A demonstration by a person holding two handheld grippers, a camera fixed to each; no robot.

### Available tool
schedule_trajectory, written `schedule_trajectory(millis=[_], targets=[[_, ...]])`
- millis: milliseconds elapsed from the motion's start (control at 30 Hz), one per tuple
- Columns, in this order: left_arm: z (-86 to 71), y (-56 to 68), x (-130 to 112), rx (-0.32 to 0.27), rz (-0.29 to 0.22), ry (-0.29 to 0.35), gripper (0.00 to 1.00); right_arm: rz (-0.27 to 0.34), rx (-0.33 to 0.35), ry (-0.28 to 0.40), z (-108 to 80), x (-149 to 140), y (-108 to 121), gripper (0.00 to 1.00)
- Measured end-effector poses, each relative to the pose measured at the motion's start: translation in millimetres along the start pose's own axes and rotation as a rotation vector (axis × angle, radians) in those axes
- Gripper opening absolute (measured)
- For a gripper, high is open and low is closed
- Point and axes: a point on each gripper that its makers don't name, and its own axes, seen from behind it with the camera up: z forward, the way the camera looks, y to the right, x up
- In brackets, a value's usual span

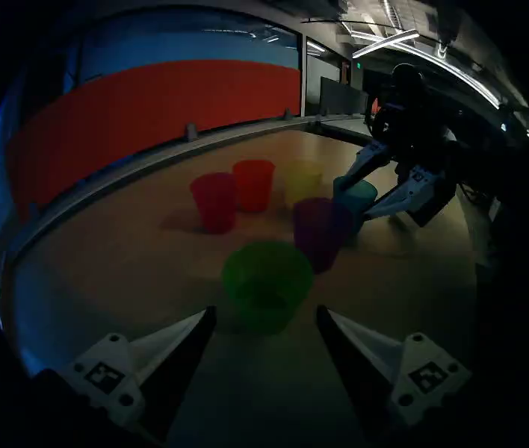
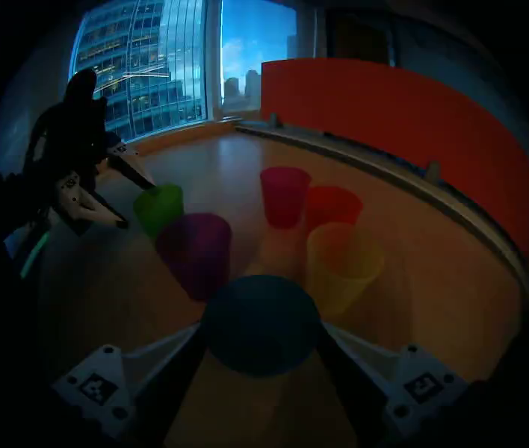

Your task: Pour water

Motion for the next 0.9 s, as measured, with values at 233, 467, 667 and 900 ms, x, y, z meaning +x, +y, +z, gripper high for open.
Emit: schedule_trajectory(millis=[233,467,667,900], targets=[[-4.7,-2.5,0.4,0.012,-0.007,0.011,1.00,-0.003,-0.017,-0.002,-10.4,-2.9,2.5,1.00],[-12.1,-3.6,1.1,0.023,-0.010,0.019,1.00,-0.002,-0.030,-0.003,-19.4,-7.2,2.6,1.00],[-17.8,-2.2,2.1,0.030,-0.010,0.027,1.00,-0.002,-0.040,0.000,-25.9,-10.3,1.5,1.00],[-22.1,-0.9,0.3,0.039,-0.006,0.028,1.00,0.003,-0.050,0.000,-32.8,-14.5,-0.1,1.00]])
